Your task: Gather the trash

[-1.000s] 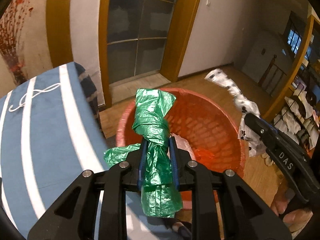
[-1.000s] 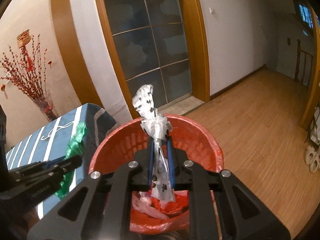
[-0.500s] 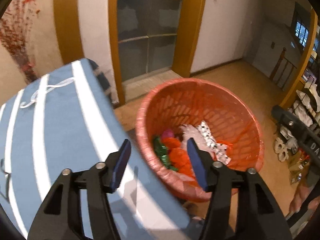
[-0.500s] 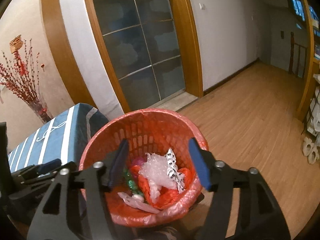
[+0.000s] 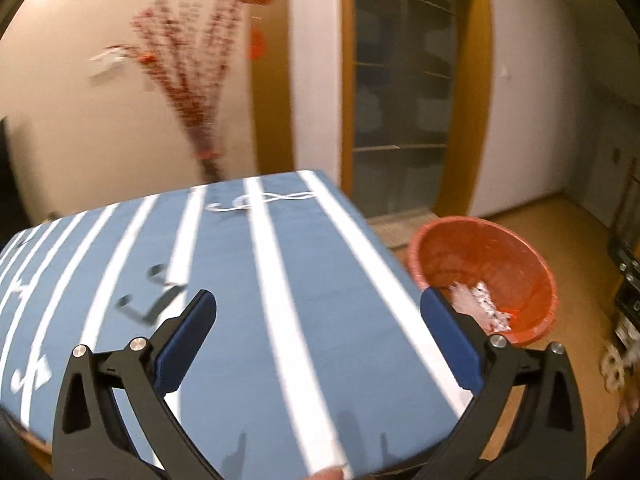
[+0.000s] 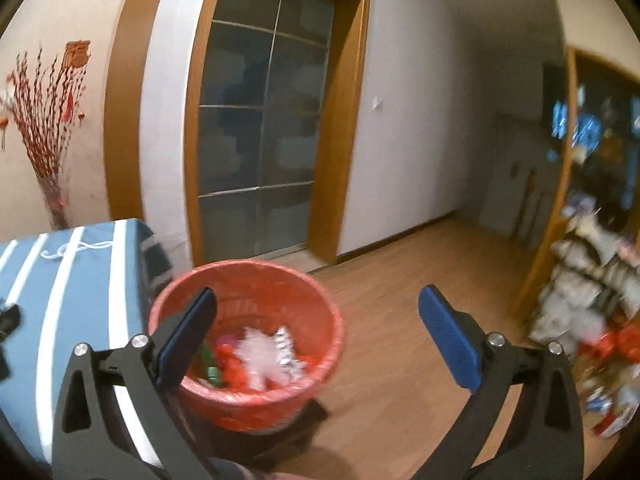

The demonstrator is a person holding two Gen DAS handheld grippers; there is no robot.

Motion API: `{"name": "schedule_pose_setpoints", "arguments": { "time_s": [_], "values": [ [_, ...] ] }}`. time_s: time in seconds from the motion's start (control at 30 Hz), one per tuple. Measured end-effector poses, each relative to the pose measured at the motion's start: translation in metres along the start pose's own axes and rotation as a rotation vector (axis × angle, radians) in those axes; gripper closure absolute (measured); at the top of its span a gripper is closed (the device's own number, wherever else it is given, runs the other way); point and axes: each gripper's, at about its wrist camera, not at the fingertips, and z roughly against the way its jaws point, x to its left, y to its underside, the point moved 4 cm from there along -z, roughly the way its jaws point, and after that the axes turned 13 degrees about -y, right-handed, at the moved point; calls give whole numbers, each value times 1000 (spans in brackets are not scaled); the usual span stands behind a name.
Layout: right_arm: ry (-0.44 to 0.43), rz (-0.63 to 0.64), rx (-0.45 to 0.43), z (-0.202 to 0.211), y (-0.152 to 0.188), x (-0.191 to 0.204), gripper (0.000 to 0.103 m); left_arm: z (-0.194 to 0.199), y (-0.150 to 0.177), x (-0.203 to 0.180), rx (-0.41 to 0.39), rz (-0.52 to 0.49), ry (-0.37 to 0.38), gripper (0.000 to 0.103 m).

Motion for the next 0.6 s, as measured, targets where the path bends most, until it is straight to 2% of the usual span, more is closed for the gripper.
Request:
{"name": "schedule_pose_setpoints", "arguments": {
  "time_s": [0.07, 0.17, 0.27, 0.37, 0.6],
  "values": [
    [-1, -15, -25, 15, 3, 2, 4, 9, 5, 12, -8, 33, -37, 3],
    [-73, -51, -26, 34, 8, 6, 4, 26, 19, 31, -17, 96, -100, 3],
    [-133, -80, -20, 48, 15, 12, 4, 37, 28, 39, -33, 106, -142, 3],
    [-155, -58, -15, 63, 22, 21, 4, 49, 41, 47, -59, 95, -204, 3],
    [-151, 3, -22, 90, 34, 42, 4, 64, 65, 60, -31, 119, -214, 3]
  ]
}}
